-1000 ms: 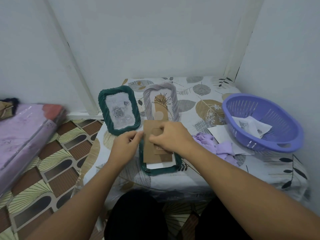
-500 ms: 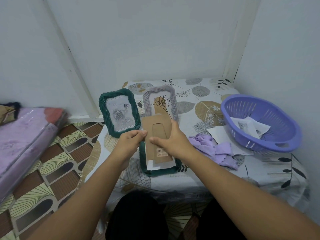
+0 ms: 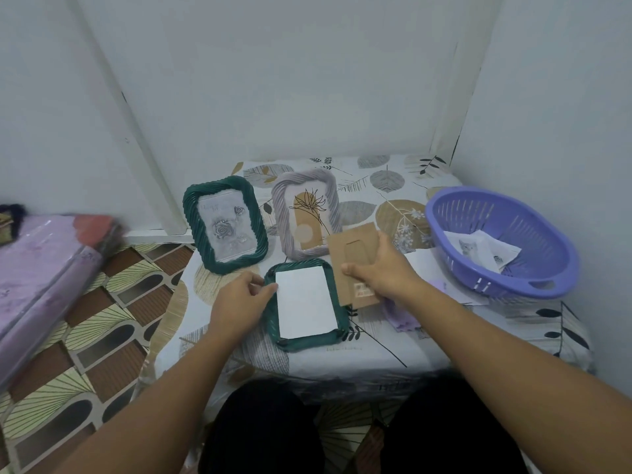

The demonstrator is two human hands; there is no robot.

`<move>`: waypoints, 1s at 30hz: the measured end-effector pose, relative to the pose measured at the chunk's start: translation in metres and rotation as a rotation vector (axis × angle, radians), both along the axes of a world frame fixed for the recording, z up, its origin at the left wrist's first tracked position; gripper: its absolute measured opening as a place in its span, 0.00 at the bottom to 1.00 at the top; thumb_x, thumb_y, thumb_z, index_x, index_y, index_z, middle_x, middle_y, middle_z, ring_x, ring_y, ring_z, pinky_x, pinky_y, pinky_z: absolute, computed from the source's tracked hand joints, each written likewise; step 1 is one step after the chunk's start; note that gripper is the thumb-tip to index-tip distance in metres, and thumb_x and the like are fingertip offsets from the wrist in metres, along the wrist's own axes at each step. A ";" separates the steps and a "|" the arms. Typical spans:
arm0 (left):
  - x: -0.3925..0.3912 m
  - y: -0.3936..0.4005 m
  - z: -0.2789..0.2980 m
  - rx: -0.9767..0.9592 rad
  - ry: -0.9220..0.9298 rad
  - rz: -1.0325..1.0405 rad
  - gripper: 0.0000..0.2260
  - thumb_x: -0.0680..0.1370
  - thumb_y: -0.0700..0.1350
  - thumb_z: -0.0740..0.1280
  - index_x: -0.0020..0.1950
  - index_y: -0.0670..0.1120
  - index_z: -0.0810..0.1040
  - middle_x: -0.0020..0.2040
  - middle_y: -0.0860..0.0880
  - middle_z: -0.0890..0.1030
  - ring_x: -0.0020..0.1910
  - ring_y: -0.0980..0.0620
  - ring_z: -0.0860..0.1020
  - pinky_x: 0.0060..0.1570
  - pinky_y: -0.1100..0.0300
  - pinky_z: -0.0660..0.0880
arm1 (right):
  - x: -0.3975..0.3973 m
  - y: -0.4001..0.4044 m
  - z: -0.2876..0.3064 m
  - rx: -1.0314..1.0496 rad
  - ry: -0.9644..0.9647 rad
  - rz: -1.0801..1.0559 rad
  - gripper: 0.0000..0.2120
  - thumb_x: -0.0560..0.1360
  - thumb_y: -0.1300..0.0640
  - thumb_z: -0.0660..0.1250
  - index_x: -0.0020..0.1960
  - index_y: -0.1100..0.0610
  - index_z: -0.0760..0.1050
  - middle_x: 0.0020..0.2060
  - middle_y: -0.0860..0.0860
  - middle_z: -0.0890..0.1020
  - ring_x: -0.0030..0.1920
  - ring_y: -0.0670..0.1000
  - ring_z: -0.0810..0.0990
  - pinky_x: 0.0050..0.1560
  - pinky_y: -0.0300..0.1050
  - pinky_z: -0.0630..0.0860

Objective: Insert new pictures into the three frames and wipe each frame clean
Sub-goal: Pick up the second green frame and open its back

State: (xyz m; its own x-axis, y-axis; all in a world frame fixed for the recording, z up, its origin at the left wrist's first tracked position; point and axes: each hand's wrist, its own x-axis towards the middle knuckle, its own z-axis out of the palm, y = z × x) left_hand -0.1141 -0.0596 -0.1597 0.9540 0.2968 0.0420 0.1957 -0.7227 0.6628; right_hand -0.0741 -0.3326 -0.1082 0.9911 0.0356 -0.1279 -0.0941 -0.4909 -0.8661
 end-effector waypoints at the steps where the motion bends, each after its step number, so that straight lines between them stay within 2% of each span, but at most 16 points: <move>1: 0.000 0.000 -0.003 0.011 -0.015 0.003 0.09 0.78 0.56 0.71 0.51 0.52 0.80 0.39 0.55 0.81 0.40 0.57 0.79 0.41 0.57 0.74 | 0.000 -0.003 -0.002 -0.023 0.010 0.000 0.32 0.71 0.50 0.79 0.66 0.51 0.64 0.53 0.47 0.82 0.55 0.52 0.82 0.58 0.52 0.79; 4: -0.003 0.000 -0.009 -0.007 -0.082 0.052 0.06 0.78 0.51 0.70 0.51 0.50 0.81 0.38 0.54 0.81 0.40 0.57 0.78 0.41 0.57 0.72 | -0.001 -0.007 -0.006 -0.100 0.036 0.010 0.31 0.72 0.49 0.79 0.64 0.52 0.63 0.52 0.47 0.81 0.54 0.53 0.80 0.56 0.53 0.78; 7: -0.005 0.000 -0.011 -0.038 -0.129 0.108 0.04 0.78 0.48 0.70 0.50 0.49 0.82 0.37 0.54 0.81 0.40 0.57 0.78 0.41 0.58 0.70 | -0.001 -0.008 -0.011 -0.156 0.060 0.009 0.30 0.72 0.48 0.78 0.63 0.53 0.63 0.50 0.47 0.79 0.53 0.53 0.78 0.47 0.47 0.72; 11: -0.006 -0.001 -0.012 -0.044 -0.151 0.152 0.05 0.77 0.48 0.70 0.50 0.49 0.83 0.37 0.54 0.81 0.39 0.59 0.77 0.39 0.59 0.68 | 0.000 -0.007 -0.018 -0.169 0.082 0.013 0.32 0.72 0.49 0.79 0.66 0.55 0.64 0.53 0.49 0.81 0.53 0.53 0.78 0.49 0.46 0.73; 17: -0.006 -0.002 -0.014 -0.045 -0.166 0.163 0.05 0.77 0.47 0.69 0.50 0.49 0.83 0.36 0.55 0.80 0.38 0.59 0.76 0.41 0.59 0.68 | -0.001 0.000 -0.023 -0.277 0.118 0.024 0.34 0.71 0.45 0.78 0.67 0.58 0.65 0.55 0.53 0.81 0.54 0.54 0.79 0.50 0.47 0.76; 19: -0.006 -0.003 -0.014 -0.042 -0.170 0.162 0.05 0.77 0.47 0.69 0.50 0.48 0.82 0.36 0.55 0.80 0.38 0.58 0.76 0.41 0.59 0.68 | -0.001 0.003 -0.027 -0.381 0.106 0.015 0.38 0.69 0.39 0.77 0.68 0.59 0.68 0.61 0.57 0.78 0.61 0.57 0.76 0.57 0.49 0.76; 22: -0.007 -0.003 -0.014 -0.049 -0.173 0.164 0.05 0.77 0.47 0.70 0.51 0.48 0.82 0.36 0.55 0.81 0.38 0.58 0.76 0.41 0.59 0.68 | -0.005 0.008 -0.030 -0.535 0.109 0.007 0.41 0.69 0.33 0.73 0.70 0.59 0.69 0.68 0.62 0.69 0.69 0.62 0.68 0.66 0.51 0.70; 26: -0.007 -0.002 -0.014 -0.071 -0.176 0.169 0.07 0.77 0.47 0.70 0.53 0.48 0.82 0.38 0.54 0.82 0.41 0.54 0.78 0.44 0.59 0.70 | -0.011 0.011 -0.029 -0.585 -0.020 -0.018 0.33 0.71 0.34 0.70 0.67 0.55 0.70 0.65 0.60 0.65 0.66 0.62 0.64 0.68 0.53 0.64; 28: -0.006 -0.002 -0.014 -0.076 -0.176 0.170 0.08 0.77 0.47 0.70 0.54 0.48 0.82 0.39 0.53 0.82 0.42 0.52 0.79 0.44 0.58 0.70 | -0.014 0.014 -0.024 -0.613 -0.130 -0.015 0.30 0.74 0.36 0.68 0.68 0.53 0.70 0.65 0.58 0.67 0.65 0.61 0.65 0.66 0.53 0.65; 30: -0.007 -0.003 -0.013 -0.084 -0.178 0.176 0.08 0.77 0.48 0.70 0.54 0.47 0.82 0.40 0.53 0.82 0.43 0.51 0.79 0.45 0.58 0.71 | -0.015 0.021 -0.018 -0.555 -0.193 0.015 0.25 0.76 0.39 0.67 0.68 0.51 0.71 0.64 0.55 0.70 0.65 0.59 0.67 0.64 0.52 0.67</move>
State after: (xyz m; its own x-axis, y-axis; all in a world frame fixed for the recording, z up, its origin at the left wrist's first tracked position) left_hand -0.1208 -0.0623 -0.1732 0.8669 0.4675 0.1730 0.1884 -0.6287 0.7545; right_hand -0.0895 -0.3116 -0.1262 0.9983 0.0295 0.0509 0.0504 -0.8757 -0.4802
